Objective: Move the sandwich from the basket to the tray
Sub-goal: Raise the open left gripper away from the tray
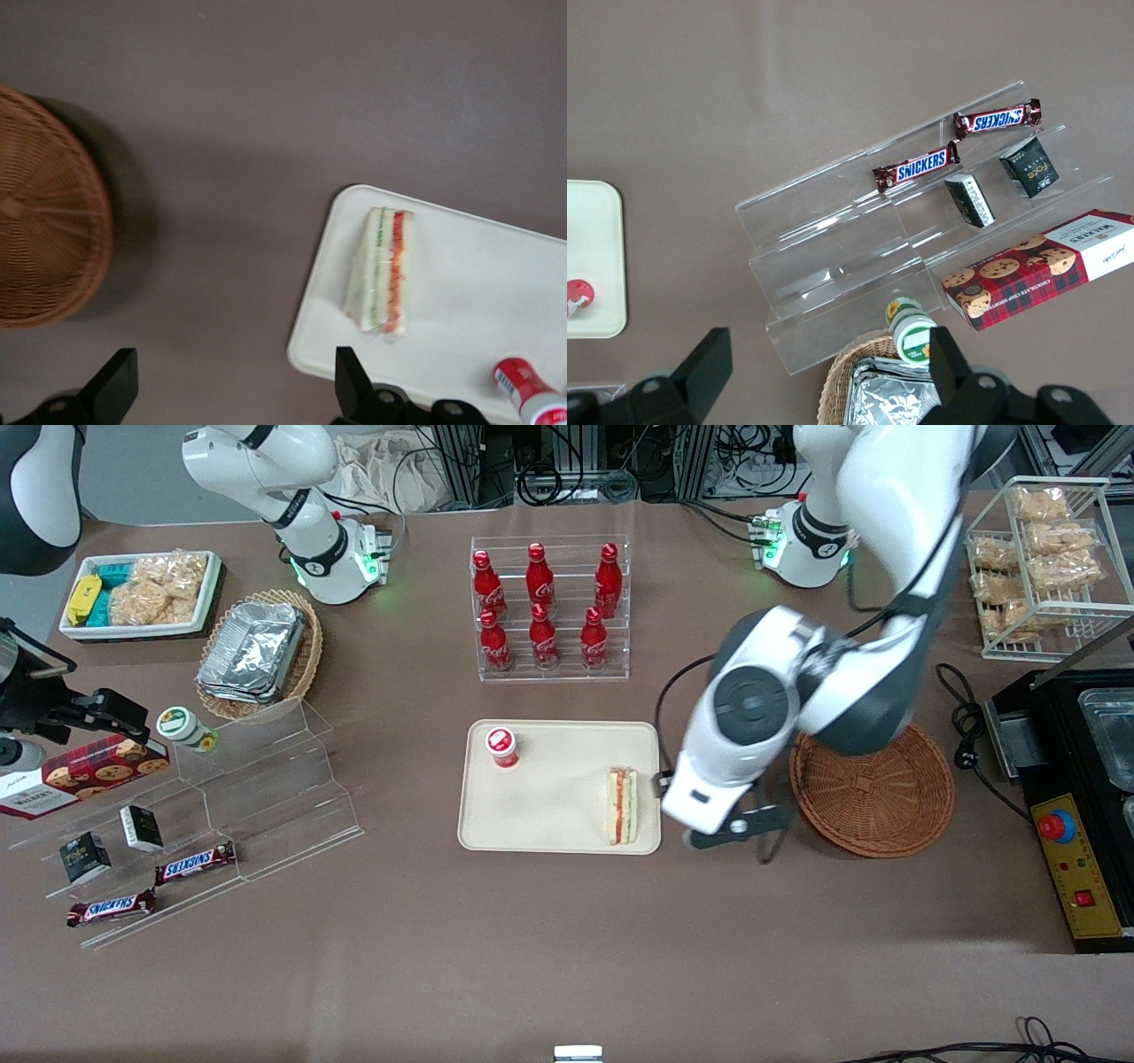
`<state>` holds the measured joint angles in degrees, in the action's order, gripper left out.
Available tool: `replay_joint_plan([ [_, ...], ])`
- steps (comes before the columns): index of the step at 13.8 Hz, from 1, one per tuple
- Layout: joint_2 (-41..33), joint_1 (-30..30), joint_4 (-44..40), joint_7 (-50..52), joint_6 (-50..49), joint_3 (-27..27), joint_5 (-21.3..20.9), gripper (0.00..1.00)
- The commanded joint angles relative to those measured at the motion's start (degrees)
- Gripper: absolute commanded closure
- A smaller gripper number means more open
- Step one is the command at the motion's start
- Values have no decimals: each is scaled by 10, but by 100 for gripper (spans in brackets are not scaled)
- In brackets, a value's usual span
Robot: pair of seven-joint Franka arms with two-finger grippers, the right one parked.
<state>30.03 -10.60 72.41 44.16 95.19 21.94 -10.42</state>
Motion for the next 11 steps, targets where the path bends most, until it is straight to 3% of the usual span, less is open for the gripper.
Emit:
replay_joint_plan([
  [1,-97,52,80,-87,-10,-22,58,2],
  [3,-174,38,159,-157,-2,-101,107,4],
  [6,-268,39,252,-285,-9,-167,116,2],
  [8,-276,41,246,-352,-36,-210,114,0],
  [11,-241,42,191,-417,-46,-233,105,0],
])
